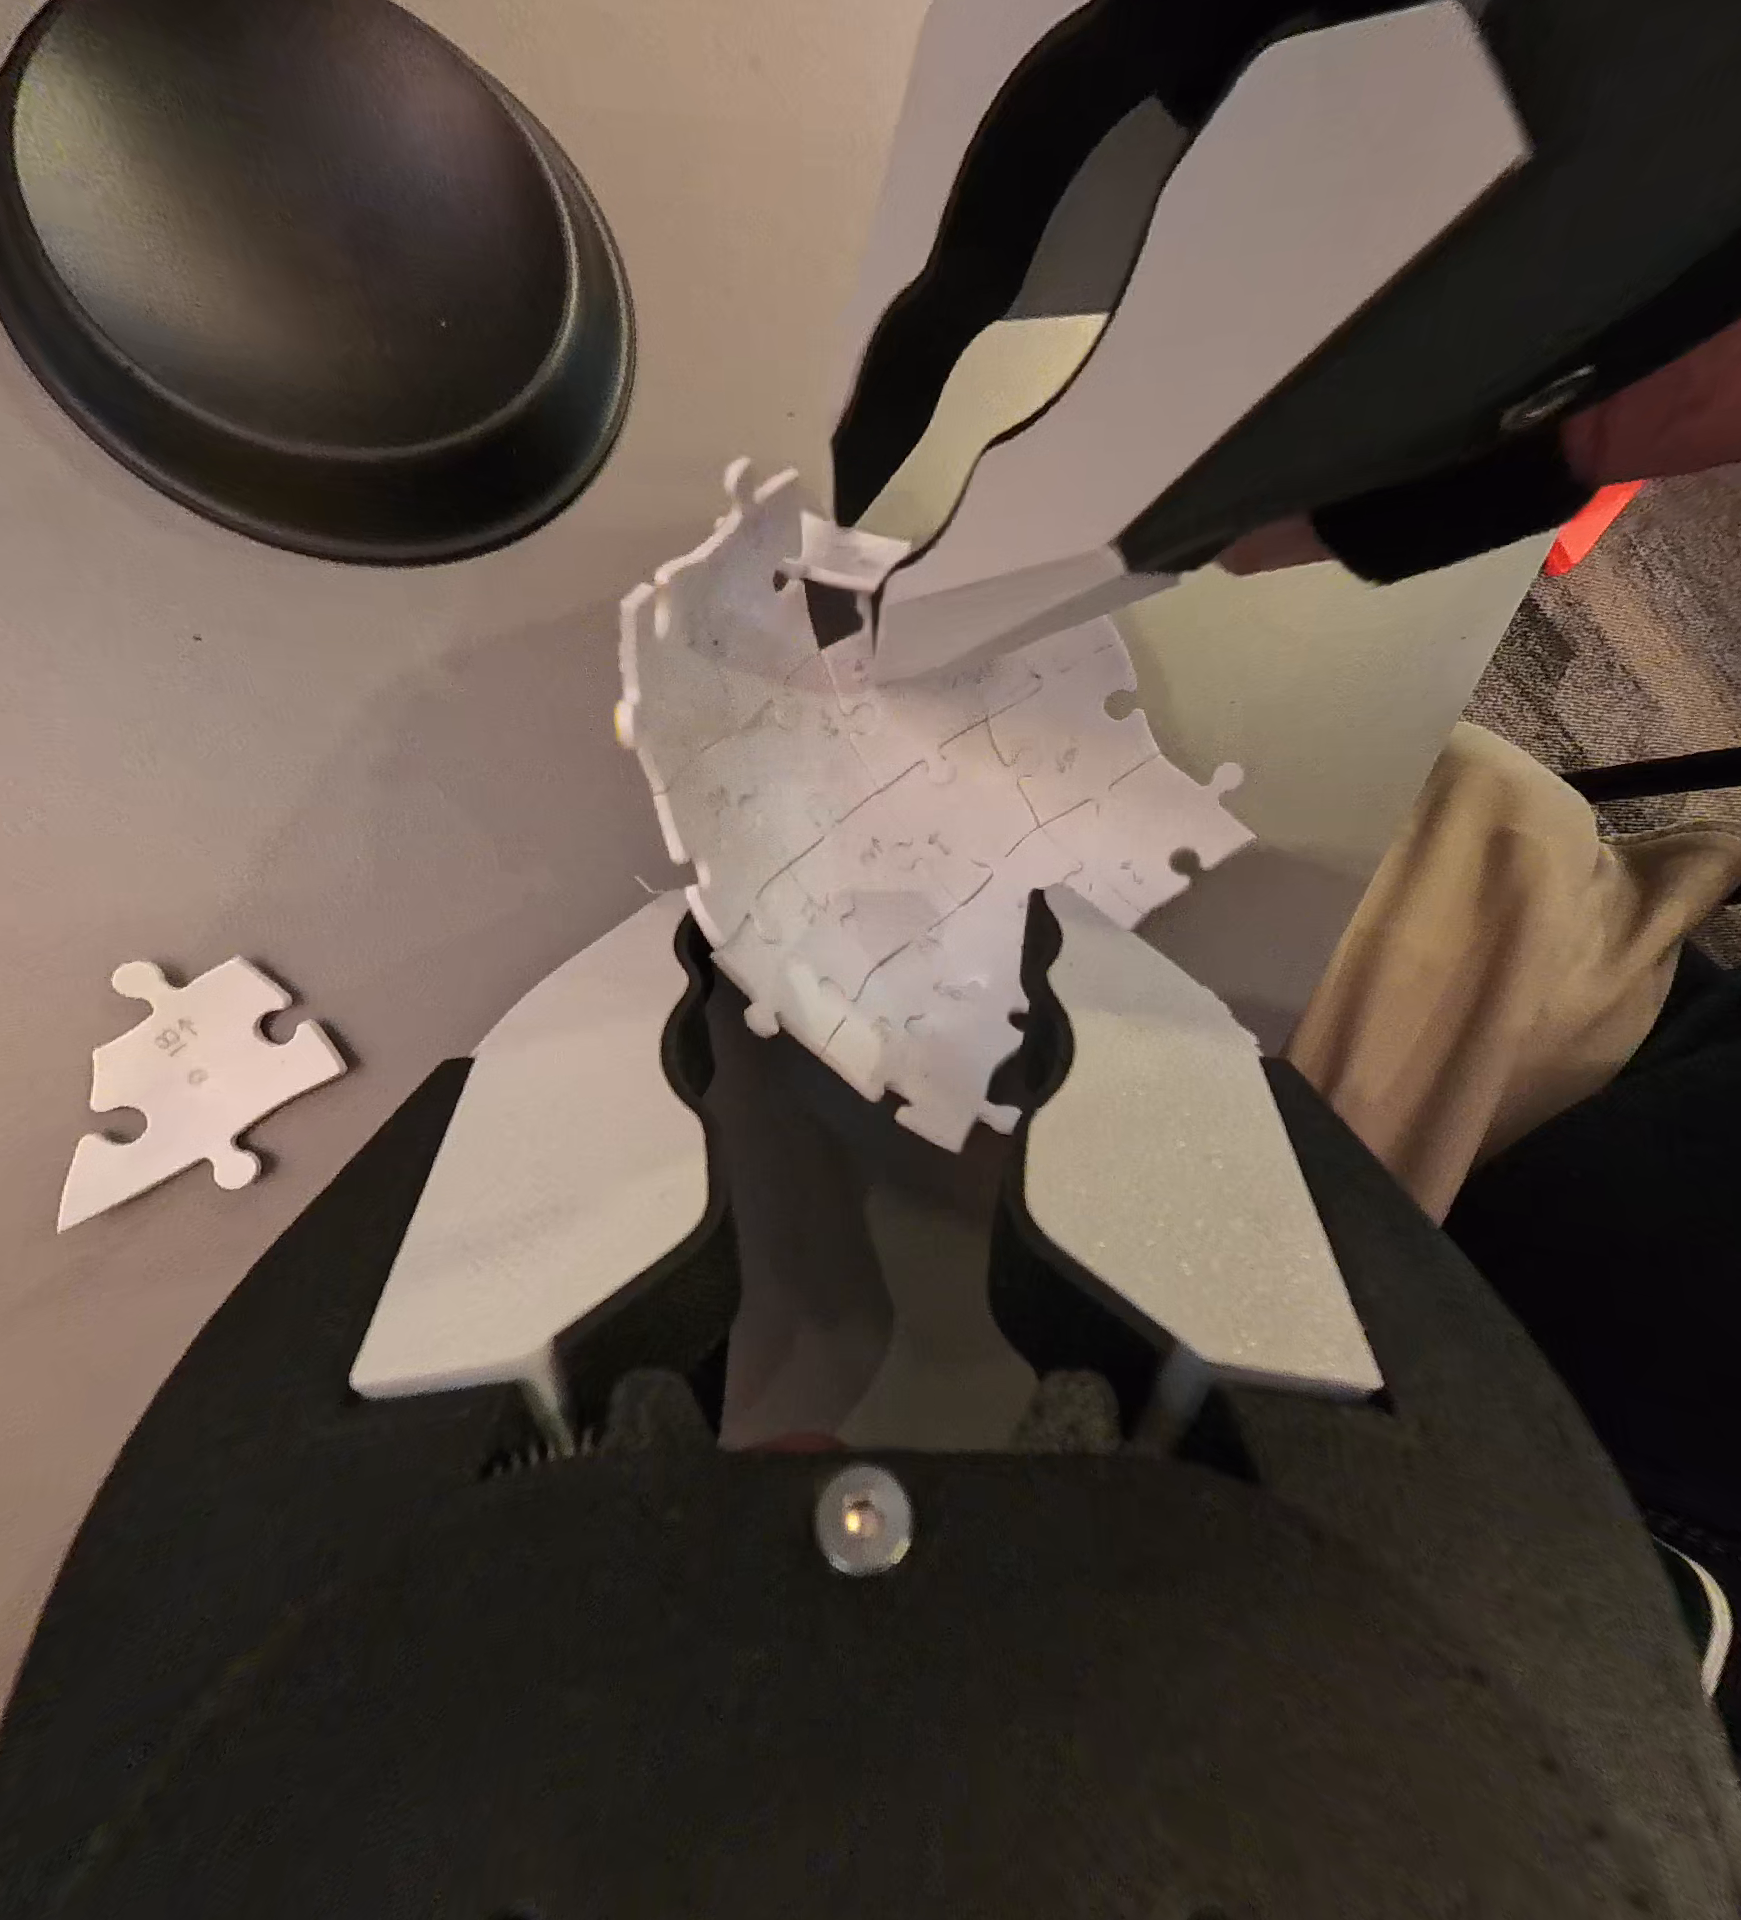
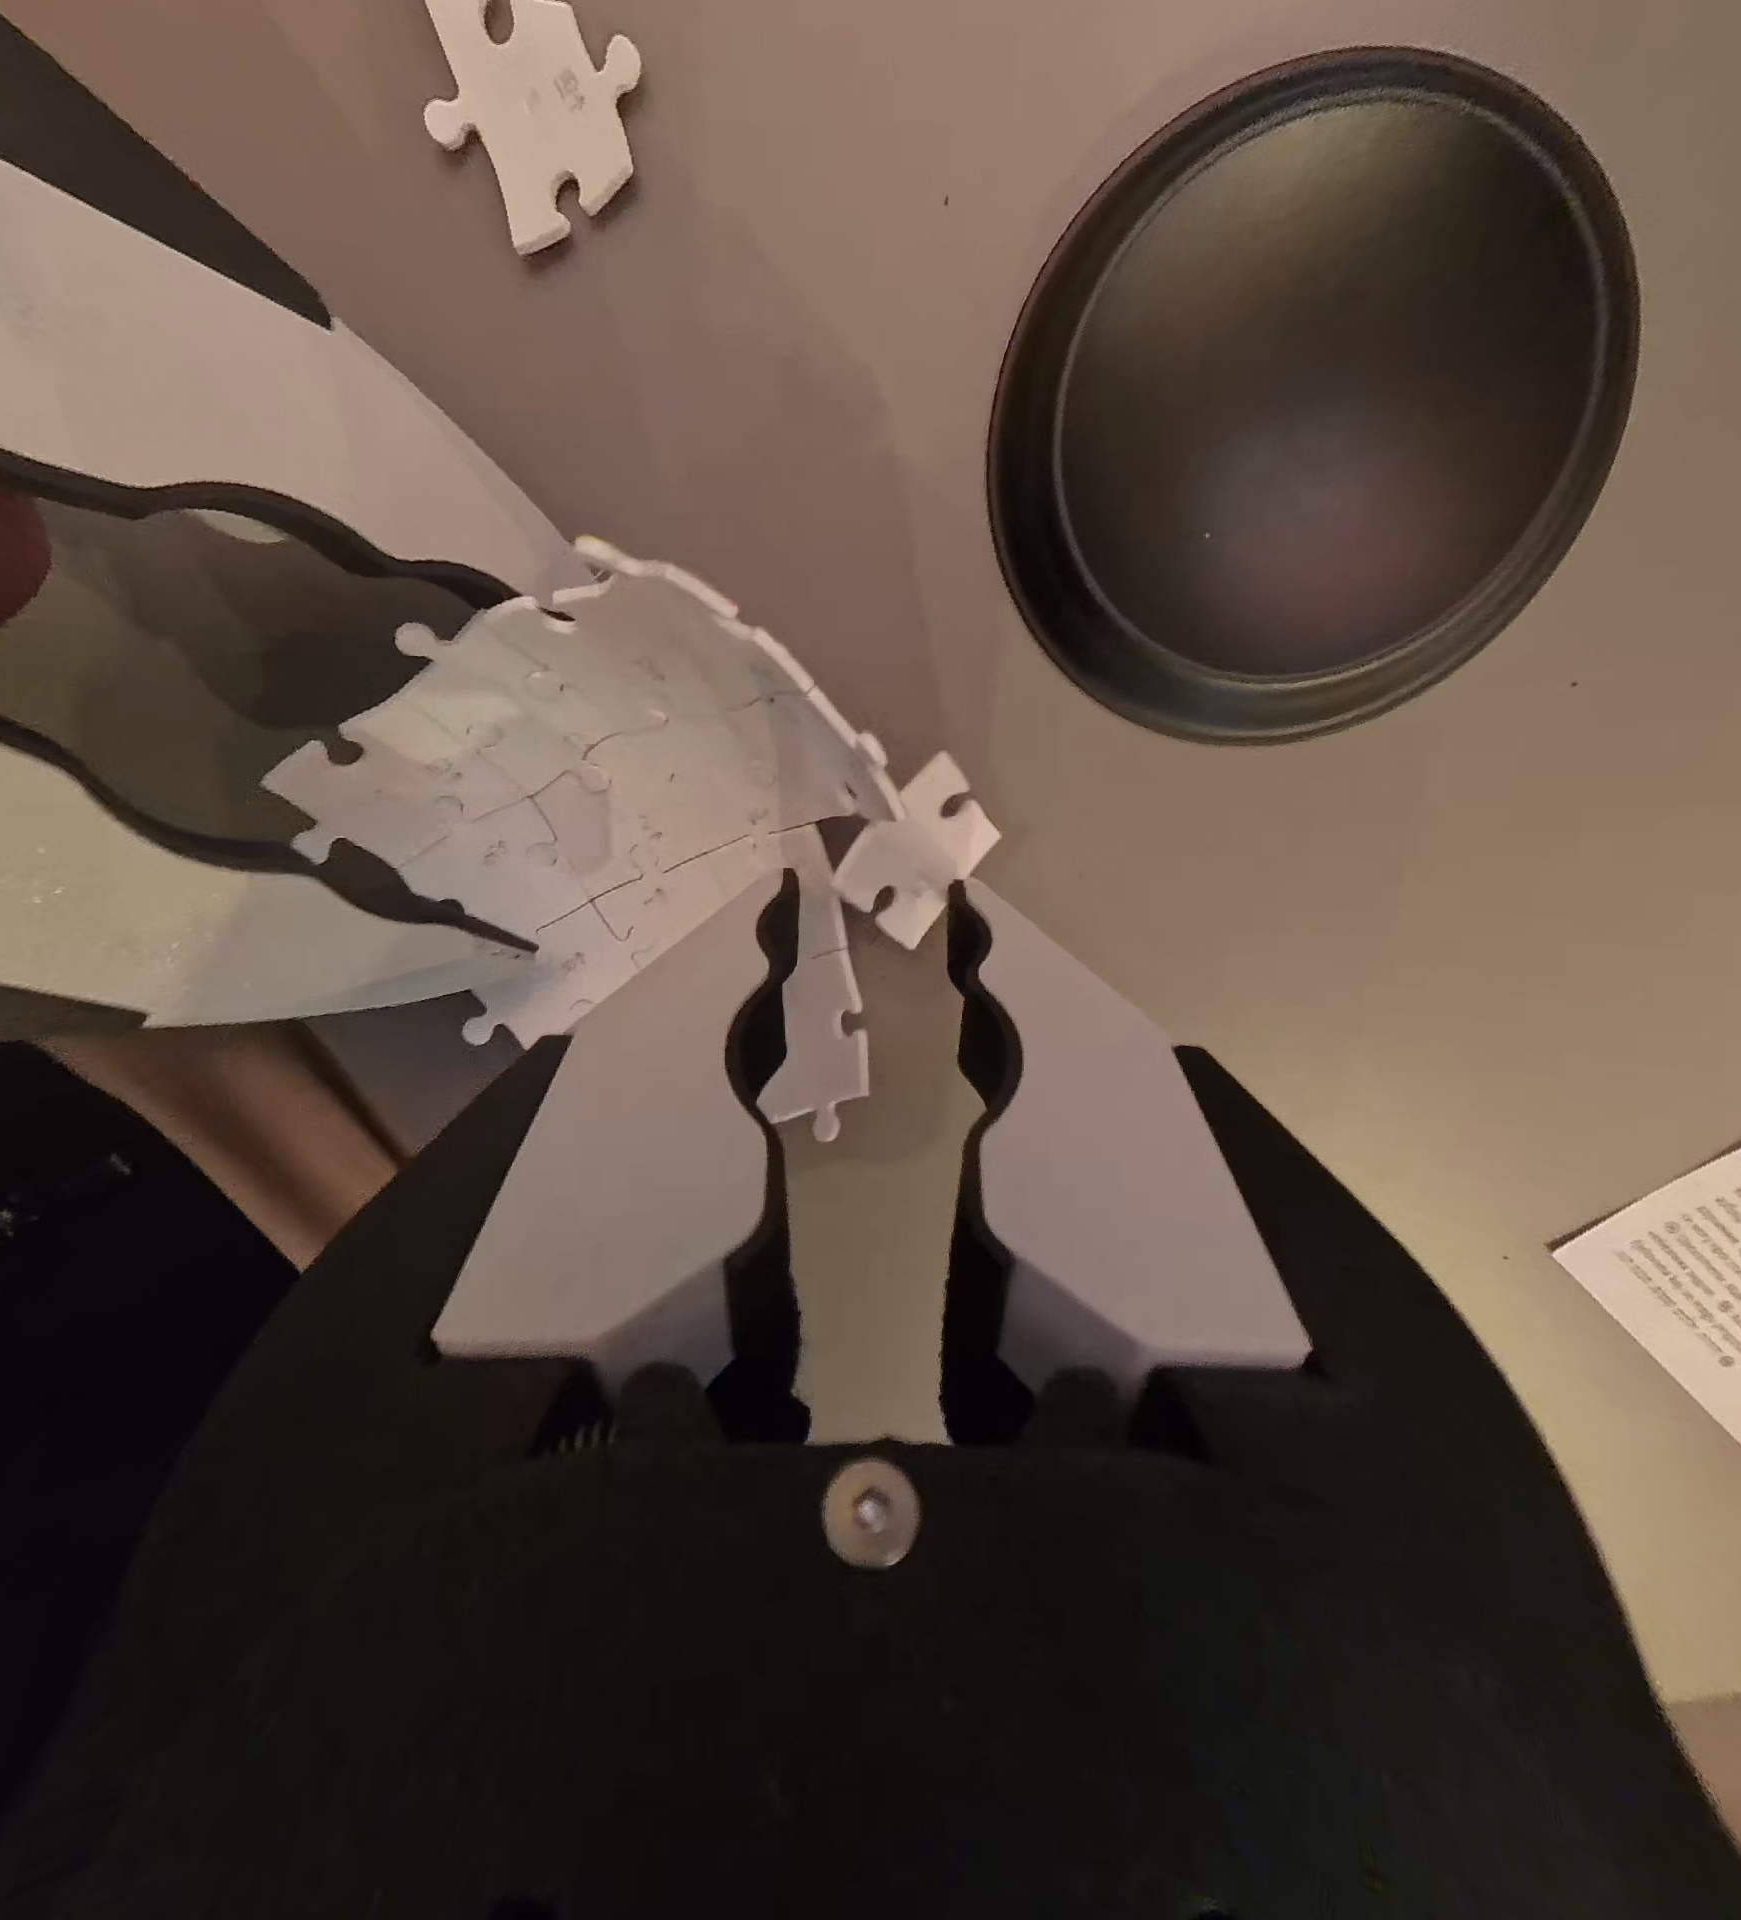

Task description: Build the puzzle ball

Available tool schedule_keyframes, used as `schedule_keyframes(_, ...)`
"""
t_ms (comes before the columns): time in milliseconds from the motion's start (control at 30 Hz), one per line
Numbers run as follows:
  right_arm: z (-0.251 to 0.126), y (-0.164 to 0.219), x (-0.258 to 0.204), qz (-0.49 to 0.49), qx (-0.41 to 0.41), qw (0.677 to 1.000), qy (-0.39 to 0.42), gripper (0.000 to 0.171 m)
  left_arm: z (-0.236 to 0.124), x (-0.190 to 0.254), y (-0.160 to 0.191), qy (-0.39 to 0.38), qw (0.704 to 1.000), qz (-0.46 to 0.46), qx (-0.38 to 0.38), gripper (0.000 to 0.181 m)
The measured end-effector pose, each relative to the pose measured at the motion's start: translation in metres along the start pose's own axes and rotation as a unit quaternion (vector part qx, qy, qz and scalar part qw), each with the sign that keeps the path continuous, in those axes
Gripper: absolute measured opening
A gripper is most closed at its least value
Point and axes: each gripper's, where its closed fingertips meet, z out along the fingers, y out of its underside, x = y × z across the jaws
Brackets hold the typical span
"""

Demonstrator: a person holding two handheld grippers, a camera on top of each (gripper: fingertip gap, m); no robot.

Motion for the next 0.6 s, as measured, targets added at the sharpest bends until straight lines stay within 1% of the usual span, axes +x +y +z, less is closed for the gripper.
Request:
schedule_keyframes(133,-0.008,0.004,0.0,0.01,0.005,1.0,-0.024,0.027,0.0,0.0,0.0,0.0,1.0,-0.002,-0.002,0.057)
schedule_keyframes(267,-0.021,0.0,0.0,0.016,0.04,0.998,-0.051,0.021,-0.002,-0.001,-0.001,0.002,1.0,-0.006,0.001,0.059)
schedule_keyframes(333,-0.024,0.0,0.006,0.016,0.046,0.998,-0.045,0.02,-0.004,-0.001,-0.002,0.008,1.0,-0.008,0.003,0.06)
schedule_keyframes(400,-0.024,-0.002,0.003,0.011,0.053,0.997,-0.056,0.021,-0.009,-0.004,-0.005,0.006,1.0,-0.007,0.008,0.062)
schedule_keyframes(433,-0.023,-0.003,0.002,0.007,0.056,0.997,-0.058,0.023,-0.012,-0.005,-0.008,0.006,1.0,-0.005,0.011,0.062)
schedule_keyframes(600,-0.017,-0.004,0.007,-0.016,0.059,0.998,-0.035,0.024,-0.015,-0.019,-0.025,-0.01,1.0,0.022,-0.002,0.064)
